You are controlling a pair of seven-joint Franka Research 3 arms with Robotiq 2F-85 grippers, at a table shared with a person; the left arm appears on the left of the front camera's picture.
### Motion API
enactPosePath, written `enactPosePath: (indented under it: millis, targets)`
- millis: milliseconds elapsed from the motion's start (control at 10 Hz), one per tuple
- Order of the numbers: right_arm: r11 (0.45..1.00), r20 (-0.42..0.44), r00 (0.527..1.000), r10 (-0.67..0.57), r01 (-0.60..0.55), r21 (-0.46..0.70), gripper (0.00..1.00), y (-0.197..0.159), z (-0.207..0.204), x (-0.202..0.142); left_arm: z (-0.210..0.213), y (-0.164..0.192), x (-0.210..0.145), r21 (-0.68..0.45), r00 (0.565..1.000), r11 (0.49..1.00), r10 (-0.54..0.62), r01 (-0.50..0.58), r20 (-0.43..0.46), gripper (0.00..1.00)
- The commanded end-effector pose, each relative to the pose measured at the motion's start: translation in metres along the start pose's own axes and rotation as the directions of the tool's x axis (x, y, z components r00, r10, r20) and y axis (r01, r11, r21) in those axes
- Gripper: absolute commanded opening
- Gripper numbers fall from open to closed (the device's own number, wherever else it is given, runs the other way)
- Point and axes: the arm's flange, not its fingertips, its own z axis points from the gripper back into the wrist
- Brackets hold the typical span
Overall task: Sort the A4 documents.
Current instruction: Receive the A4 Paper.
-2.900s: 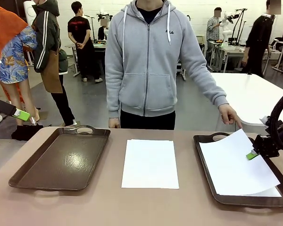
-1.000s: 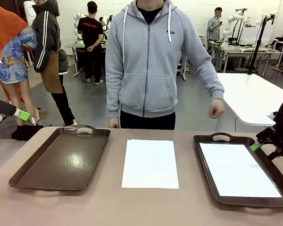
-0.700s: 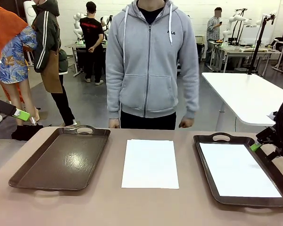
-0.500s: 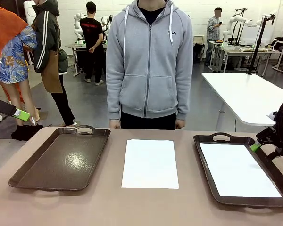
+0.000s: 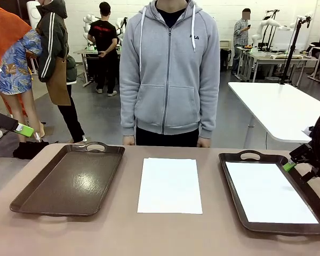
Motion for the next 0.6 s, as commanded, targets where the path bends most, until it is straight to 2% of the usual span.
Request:
enactPosePath:
  millis: [0,400,500]
  targets:
    - [1.0,0.002,1.0,-0.001,0.001,-0.001,1.0,-0.001,0.0,0.002,-0.001,0.002,-0.001,-0.011,1.0,1.0,-0.009,0.009,0.01,1.0]
    - [1.0,0.0,1.0,0.0,0.0,0.0,1.0,0.0,0.0,0.0,-0.001,0.002,-0.001,-0.011,1.0,1.0,-0.009,0.009,0.01,1.0]
    - [0.996,0.102,0.993,0.061,-0.055,-0.064,1.0,0.004,0.008,-0.016,-0.001,0.002,-0.001,-0.011,1.0,1.0,-0.009,0.009,0.01,1.0]
